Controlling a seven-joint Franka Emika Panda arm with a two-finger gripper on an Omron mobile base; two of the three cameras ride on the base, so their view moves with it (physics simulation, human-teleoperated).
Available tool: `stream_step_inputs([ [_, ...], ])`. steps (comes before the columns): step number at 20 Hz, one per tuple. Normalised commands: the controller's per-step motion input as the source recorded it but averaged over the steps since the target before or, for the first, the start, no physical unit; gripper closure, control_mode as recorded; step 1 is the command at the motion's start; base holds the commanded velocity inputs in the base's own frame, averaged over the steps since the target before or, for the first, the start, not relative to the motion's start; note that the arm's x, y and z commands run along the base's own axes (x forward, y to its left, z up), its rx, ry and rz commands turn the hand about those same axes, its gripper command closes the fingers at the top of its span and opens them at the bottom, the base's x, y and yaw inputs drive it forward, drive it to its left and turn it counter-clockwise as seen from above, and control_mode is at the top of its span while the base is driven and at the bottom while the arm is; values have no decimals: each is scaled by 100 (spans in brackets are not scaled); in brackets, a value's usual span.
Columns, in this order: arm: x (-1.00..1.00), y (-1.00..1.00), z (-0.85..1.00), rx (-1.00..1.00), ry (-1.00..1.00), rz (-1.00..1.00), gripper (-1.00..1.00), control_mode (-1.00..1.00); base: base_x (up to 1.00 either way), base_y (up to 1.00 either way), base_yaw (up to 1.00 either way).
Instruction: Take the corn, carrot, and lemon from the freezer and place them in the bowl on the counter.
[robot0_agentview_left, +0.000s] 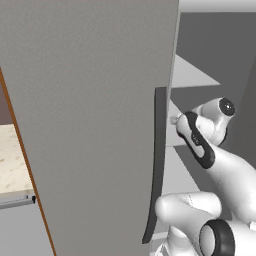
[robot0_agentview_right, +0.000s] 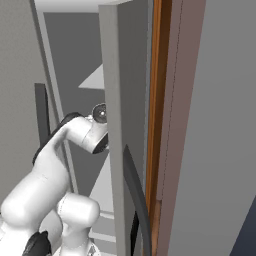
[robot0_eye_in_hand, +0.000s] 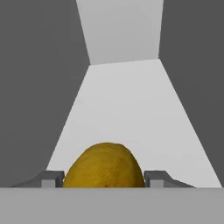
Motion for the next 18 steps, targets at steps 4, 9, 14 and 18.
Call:
stream_step_inputs([
  [4, -53, 0, 20, 0, 0, -9, 100, -100, 0, 0, 0],
  [9, -49, 0, 36, 0, 0, -9, 100, -100, 0, 0, 0],
  [14, -49, 0, 44, 0, 0, -7, 100, -100, 0, 0, 0],
  [18, -44, 0, 47, 0, 0, -2, 100, -100, 0, 0, 0],
])
